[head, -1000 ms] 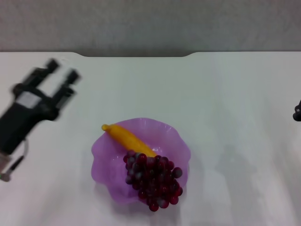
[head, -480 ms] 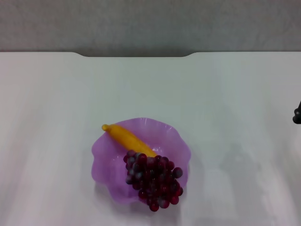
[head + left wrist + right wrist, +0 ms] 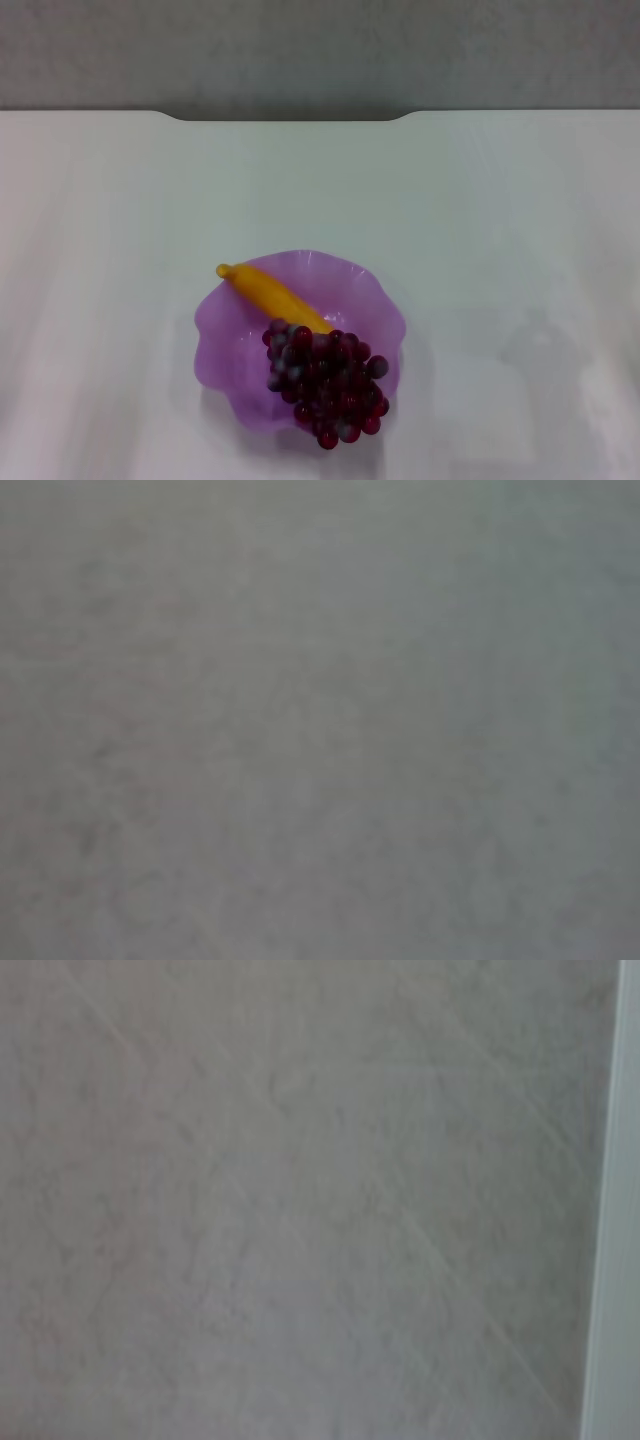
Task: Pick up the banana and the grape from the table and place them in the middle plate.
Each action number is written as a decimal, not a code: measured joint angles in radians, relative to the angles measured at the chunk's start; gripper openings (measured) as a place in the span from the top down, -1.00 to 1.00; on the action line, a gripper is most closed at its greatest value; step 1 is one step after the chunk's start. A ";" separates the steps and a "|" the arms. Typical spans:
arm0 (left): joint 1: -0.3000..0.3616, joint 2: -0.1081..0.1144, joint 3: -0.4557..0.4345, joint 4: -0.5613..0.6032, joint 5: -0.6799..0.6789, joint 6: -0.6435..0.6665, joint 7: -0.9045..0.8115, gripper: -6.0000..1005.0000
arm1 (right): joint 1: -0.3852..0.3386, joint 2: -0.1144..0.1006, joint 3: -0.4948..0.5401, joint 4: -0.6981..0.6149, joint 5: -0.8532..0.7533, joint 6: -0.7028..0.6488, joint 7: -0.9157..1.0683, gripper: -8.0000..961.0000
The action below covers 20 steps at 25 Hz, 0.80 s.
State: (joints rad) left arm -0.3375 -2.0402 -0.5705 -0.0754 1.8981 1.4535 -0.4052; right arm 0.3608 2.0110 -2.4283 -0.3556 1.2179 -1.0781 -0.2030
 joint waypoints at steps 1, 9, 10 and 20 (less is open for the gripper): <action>0.005 0.000 0.000 -0.014 -0.022 -0.009 -0.003 0.97 | 0.000 0.000 0.000 0.001 0.000 0.006 0.006 0.99; 0.009 0.002 0.000 -0.028 -0.062 -0.082 -0.005 0.97 | 0.009 0.000 0.001 0.040 0.000 0.017 0.011 0.99; 0.008 0.002 0.000 -0.029 -0.069 -0.101 -0.005 0.97 | 0.010 0.000 0.002 0.046 0.000 0.017 0.011 0.99; -0.038 0.007 0.000 -0.006 -0.077 -0.302 0.007 0.97 | 0.008 0.000 0.025 0.073 0.000 0.040 0.013 0.99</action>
State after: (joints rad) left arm -0.3758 -2.0330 -0.5706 -0.0817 1.8207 1.1519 -0.3986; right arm 0.3687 2.0110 -2.4030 -0.2826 1.2183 -1.0382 -0.1903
